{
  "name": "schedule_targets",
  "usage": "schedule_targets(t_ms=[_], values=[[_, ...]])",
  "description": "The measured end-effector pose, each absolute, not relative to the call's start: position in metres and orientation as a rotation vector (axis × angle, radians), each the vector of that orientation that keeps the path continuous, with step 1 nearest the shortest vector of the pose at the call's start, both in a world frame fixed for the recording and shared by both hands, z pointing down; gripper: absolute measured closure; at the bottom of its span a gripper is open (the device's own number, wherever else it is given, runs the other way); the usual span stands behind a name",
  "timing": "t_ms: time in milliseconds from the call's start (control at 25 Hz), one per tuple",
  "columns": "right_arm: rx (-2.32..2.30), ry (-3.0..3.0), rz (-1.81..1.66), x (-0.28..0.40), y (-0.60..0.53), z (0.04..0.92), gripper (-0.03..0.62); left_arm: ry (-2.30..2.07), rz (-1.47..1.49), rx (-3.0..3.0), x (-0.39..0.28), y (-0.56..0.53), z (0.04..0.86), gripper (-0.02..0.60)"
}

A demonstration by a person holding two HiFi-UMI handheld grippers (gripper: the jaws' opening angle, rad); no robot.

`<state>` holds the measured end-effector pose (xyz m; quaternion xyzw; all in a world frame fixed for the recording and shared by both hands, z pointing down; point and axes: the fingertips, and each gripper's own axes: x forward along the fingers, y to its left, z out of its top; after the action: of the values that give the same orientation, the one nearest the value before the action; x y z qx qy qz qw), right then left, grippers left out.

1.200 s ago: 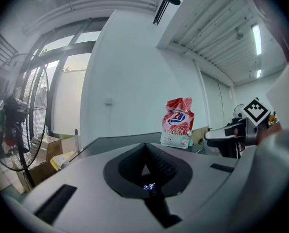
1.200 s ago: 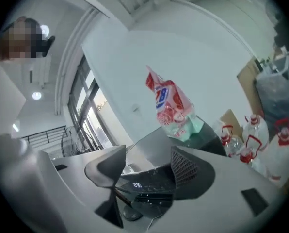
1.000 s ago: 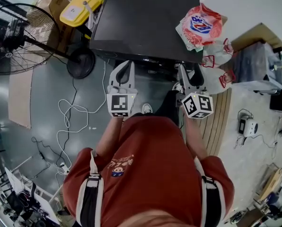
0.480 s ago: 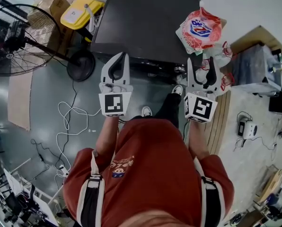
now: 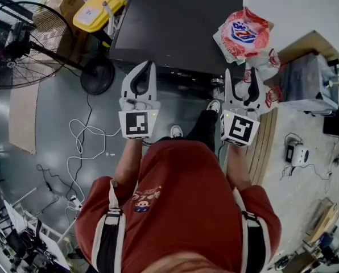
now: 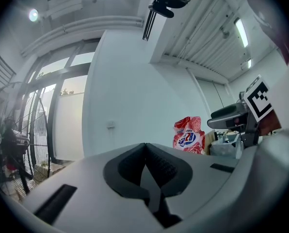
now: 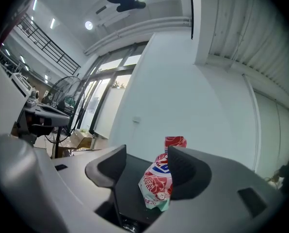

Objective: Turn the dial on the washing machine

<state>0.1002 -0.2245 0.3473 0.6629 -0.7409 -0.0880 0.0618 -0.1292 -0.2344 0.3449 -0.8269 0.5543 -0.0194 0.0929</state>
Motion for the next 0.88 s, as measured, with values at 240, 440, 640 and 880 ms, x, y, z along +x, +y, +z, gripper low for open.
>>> schedule_targets(t_ms=[240,440,640,880], values=[[1.994,-2.262,-0.225,0.0981,-0.227,0.3514,0.36,1.637,-0.054,-2.464,-0.1258,-0.2346,0.3424,0.571],[2.005,-2.26,-0.206,0.0984,-0.2276,0.3541,0.507,1.632,-0.046,-2.47,-0.1232,-0.2339,0.3405,0.571],[1.993,-2.273,-0.181,0.0965,-0.2275,0.3571,0.586,1.628,-0.024,-2.469,-0.1227,-0.2323,0.3387,0.571],[1.963,-2.278,-0.189,0.0914,-0.2282,0.3555,0.586,1.626,-0.036,-2.469,-0.1239,-0.2331,0.337,0.571]])
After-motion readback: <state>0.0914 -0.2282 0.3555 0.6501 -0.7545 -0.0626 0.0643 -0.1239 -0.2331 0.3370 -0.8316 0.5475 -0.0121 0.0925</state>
